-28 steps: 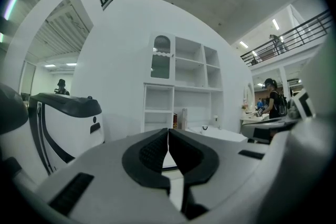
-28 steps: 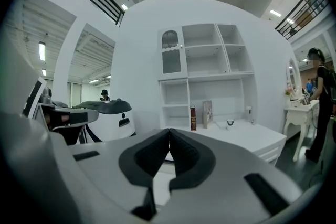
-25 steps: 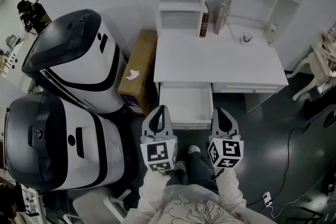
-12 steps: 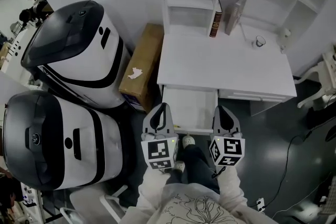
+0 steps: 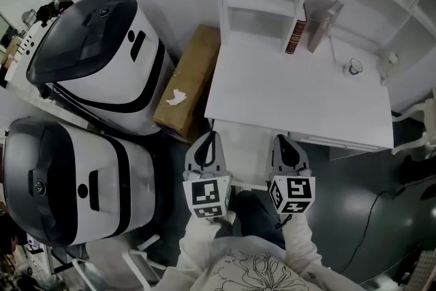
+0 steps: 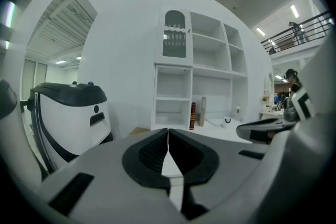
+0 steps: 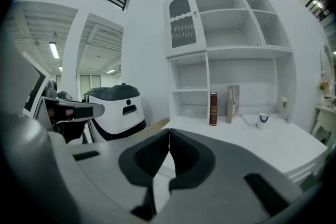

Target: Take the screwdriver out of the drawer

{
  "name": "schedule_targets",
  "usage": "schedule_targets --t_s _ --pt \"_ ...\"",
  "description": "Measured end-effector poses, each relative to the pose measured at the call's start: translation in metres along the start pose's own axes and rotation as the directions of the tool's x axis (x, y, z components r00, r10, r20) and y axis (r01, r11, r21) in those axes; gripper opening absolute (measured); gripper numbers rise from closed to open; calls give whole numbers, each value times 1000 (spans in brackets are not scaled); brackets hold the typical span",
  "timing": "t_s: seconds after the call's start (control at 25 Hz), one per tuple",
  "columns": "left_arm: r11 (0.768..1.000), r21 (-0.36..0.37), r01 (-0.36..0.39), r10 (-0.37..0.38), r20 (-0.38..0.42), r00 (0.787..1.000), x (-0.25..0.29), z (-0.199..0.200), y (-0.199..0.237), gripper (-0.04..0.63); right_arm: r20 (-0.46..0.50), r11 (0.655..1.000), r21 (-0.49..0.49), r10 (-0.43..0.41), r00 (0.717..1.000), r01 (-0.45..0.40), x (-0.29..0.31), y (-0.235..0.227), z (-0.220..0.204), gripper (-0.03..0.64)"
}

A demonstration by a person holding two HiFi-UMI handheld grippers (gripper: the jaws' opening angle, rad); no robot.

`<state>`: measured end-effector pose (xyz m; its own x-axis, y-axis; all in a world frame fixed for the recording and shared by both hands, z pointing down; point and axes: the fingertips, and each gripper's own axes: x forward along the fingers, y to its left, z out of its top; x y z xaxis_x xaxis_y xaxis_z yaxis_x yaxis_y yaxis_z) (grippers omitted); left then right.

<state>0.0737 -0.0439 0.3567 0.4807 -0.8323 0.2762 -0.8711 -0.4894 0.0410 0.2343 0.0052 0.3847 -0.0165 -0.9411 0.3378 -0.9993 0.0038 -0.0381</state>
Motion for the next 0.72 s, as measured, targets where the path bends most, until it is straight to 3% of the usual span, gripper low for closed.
schedule_targets --t_s 0.4,0.72 --pt "998 -28 -61 58 -74 996 43 -27 4 7 -80 993 -19 112 990 -114 52 -4 -18 3" --pt "994 -37 -103 98 -131 987 64 -50 11 8 -170 974 -17 221 960 -227 85 8 -46 3"
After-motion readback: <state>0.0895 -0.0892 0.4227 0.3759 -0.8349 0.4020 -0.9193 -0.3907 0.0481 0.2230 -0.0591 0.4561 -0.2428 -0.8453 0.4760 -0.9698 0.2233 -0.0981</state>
